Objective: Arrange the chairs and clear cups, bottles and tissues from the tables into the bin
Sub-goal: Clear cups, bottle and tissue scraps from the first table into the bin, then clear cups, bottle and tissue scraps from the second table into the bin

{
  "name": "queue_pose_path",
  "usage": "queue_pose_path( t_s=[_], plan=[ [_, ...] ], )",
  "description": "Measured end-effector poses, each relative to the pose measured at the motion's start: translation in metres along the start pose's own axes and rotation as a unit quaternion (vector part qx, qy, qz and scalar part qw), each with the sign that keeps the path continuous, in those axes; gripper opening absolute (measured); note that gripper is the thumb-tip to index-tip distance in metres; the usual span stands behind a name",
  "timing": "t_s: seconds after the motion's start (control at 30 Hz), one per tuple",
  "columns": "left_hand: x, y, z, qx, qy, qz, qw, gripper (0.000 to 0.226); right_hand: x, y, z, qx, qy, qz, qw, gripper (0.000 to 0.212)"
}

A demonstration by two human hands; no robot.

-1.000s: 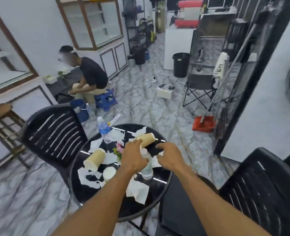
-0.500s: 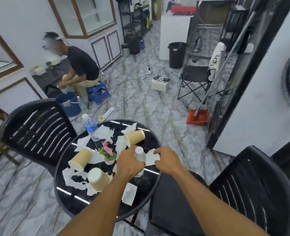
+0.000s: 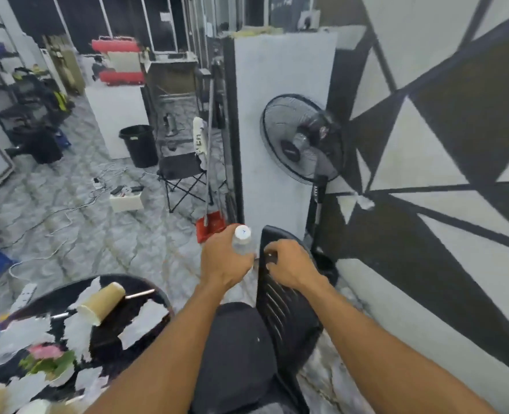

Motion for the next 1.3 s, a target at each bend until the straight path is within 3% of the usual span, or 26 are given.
queue_pose_path(
  t_s=[0.27, 0.53, 0.67, 0.73, 0.8, 0.87, 1.0, 1.1, 1.3],
  plan=[
    [-0.136, 0.073, -0.143, 0.182, 0.045, -0.129, 0.974, 0.039, -0.140, 0.166, 0.109, -0.104, 0.044, -0.231, 0.966, 0.041],
    [-0.229, 0.211, -0.280, 0.376, 0.049, -0.196, 0.904, 0.052, -0.250, 0.365, 0.153, -0.163, 0.025, -0.407, 0.899, 0.048],
    [-0.265, 0.290, -0.349, 0.450, 0.022, -0.231, 0.863, 0.049, -0.296, 0.463, 0.156, -0.180, 0.008, -0.484, 0.857, 0.043],
    [-0.278, 0.330, -0.380, 0.485, -0.002, -0.249, 0.838, 0.050, -0.318, 0.510, 0.155, -0.182, -0.009, -0.520, 0.834, 0.027],
    [-0.287, 0.368, -0.410, 0.511, -0.028, -0.267, 0.816, 0.052, -0.340, 0.555, 0.150, -0.184, -0.017, -0.550, 0.814, 0.018],
    [-0.295, 0.402, -0.438, 0.541, -0.040, -0.269, 0.796, 0.052, -0.359, 0.595, 0.143, -0.196, -0.036, -0.578, 0.792, 0.031],
    [-0.305, 0.457, -0.479, 0.581, -0.069, -0.286, 0.759, 0.046, -0.392, 0.654, 0.125, -0.189, -0.080, -0.624, 0.754, 0.035],
    [-0.306, 0.481, -0.500, 0.590, -0.084, -0.296, 0.746, 0.044, -0.407, 0.674, 0.112, -0.199, -0.105, -0.629, 0.745, 0.049],
    [-0.307, 0.515, -0.546, 0.607, -0.127, -0.292, 0.728, 0.045, -0.446, 0.687, 0.084, -0.192, -0.154, -0.645, 0.724, 0.038]
  ],
)
Point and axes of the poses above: each hand's wrist, its own y-axis away from the middle knuckle, its own z-axis out of the back of the hand, x = y × z, the point moved 1 cm from there along -y, towards the middle knuckle, and after that the axes turned 8 degrees about z, right-handed, at the moved point
